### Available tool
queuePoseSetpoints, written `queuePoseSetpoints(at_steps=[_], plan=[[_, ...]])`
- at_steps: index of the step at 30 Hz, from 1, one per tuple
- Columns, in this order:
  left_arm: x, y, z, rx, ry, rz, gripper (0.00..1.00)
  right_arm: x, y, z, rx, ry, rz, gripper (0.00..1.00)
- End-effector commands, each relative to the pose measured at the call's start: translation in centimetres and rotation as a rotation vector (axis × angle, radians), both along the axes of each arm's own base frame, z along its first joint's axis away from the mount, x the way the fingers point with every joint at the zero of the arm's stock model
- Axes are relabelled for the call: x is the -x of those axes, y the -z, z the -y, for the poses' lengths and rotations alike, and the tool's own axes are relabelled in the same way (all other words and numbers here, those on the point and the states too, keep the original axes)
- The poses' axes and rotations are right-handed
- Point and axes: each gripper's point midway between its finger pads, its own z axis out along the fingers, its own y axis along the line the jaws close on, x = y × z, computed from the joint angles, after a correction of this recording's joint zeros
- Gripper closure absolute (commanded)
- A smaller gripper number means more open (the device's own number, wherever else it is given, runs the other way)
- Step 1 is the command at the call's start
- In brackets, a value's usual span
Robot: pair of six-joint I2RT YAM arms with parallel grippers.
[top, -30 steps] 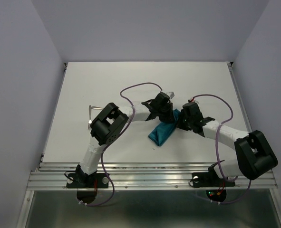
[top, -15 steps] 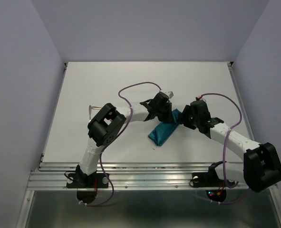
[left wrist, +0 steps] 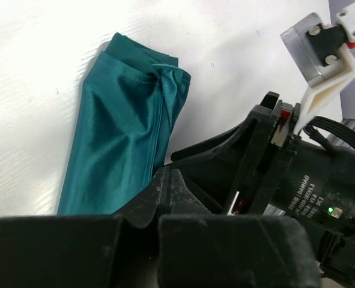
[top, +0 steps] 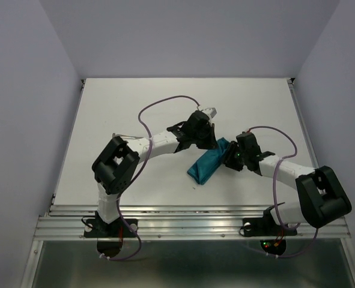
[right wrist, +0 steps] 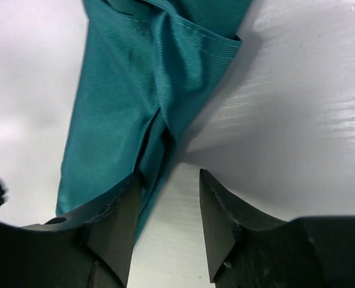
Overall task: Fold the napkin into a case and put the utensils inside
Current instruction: Stuff the top corner of the smaller-rectangle-folded napkin into the folded napkin.
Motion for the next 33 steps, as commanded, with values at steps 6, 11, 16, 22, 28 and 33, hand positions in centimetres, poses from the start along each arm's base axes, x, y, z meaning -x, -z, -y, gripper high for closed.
queuePoseSetpoints(at_steps=[6, 11, 16, 22, 28, 33], plan=[[0.7, -2.1, -2.9, -0.019, -0.075, 0.043, 1.0, -1.9, 0.5, -0.7, -0.029, 0.009, 0.045, 0.64], [1.3, -2.6, -4.0, -0.018, -0.101, 0.049, 1.0, -2.6, 0.7, -0.1, 0.022, 0.007, 0.061, 0.87], [1.6, -2.9, -4.8, -0.017, -0.116, 0.052, 1.0, -2.8, 1.0, 0.1, 0.057, -0.024, 0.068, 0.99], [1.8, -2.6, -5.2, -0.024, -0.124, 0.05, 1.0, -4.3, -1.0, -0.2, 0.06, -0.049, 0.124, 0.82], [2.3, -2.6, -6.7, -0.052, -0.157, 0.049, 1.0, -2.4, -1.4, 0.9, 0.066, -0.009, 0.089, 0.79], [2.7, -3.2, -8.3, -0.069, -0.192, 0.065, 1.0, -1.4, -2.1, 1.3, 0.028, 0.046, 0.105, 0.75]])
